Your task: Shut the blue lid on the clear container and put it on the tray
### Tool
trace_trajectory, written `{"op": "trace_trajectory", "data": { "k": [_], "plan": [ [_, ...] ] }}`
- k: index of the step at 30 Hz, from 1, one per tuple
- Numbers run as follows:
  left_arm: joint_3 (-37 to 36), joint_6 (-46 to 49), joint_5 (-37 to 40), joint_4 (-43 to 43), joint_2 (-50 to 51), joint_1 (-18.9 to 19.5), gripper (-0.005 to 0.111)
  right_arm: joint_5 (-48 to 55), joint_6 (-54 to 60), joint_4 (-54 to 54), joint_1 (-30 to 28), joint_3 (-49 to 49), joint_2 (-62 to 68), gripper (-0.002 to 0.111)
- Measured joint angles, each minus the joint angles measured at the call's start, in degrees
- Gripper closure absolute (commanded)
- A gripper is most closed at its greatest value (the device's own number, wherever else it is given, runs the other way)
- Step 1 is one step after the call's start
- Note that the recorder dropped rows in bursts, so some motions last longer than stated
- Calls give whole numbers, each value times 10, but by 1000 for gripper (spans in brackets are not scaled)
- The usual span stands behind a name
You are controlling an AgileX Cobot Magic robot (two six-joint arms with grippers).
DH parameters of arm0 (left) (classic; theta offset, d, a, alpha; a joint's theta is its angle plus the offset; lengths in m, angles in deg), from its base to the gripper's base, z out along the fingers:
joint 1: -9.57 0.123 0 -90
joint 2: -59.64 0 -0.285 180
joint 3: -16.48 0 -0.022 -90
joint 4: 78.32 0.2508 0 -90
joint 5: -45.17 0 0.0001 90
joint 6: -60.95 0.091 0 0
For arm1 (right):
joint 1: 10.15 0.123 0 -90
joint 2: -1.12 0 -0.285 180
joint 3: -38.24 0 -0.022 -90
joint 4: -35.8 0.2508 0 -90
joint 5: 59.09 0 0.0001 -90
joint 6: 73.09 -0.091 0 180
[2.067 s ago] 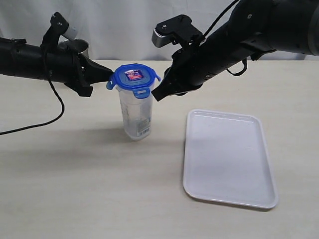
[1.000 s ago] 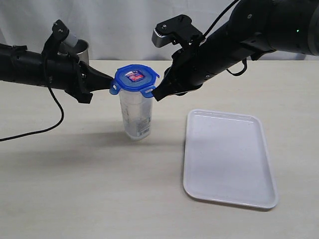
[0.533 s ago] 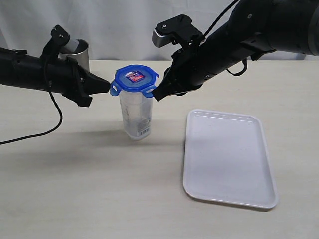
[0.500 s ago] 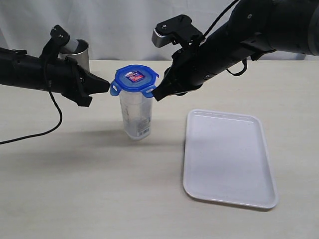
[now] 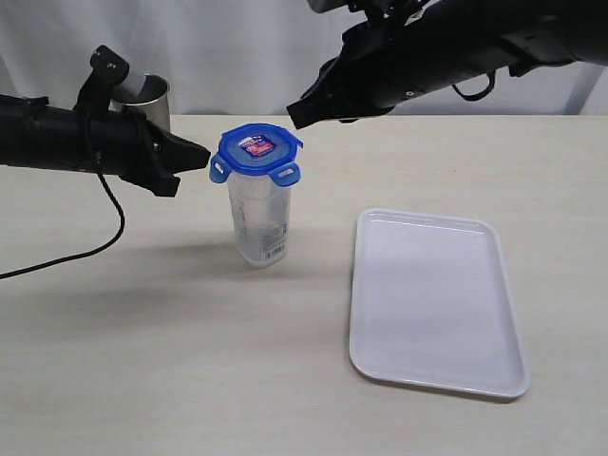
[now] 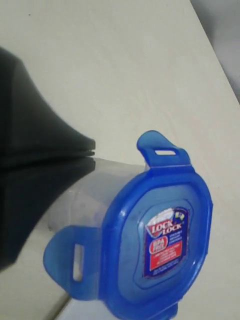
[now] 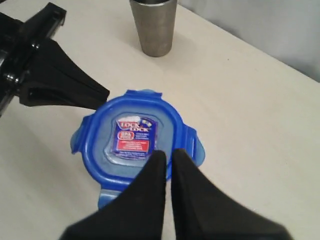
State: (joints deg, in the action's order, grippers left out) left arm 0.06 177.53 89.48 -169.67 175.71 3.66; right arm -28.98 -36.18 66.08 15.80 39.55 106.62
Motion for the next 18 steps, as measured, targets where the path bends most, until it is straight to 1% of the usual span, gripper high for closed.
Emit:
{"op": "trace_trajectory", "data": {
  "k": [6, 13, 16, 18],
  "plan": [
    [0, 19, 1, -16, 0, 0, 107, -23, -12, 0, 44, 22, 44, 104],
    [0, 32, 2, -30, 0, 0, 107, 39, -44, -10, 53, 115, 116, 104],
    [0, 39, 1, -34, 0, 0, 107, 54, -69, -45, 53, 128, 128, 104],
    [0, 43, 2, -34, 0, 0, 107, 67, -107, -90, 54, 128, 136, 104]
  ]
}}
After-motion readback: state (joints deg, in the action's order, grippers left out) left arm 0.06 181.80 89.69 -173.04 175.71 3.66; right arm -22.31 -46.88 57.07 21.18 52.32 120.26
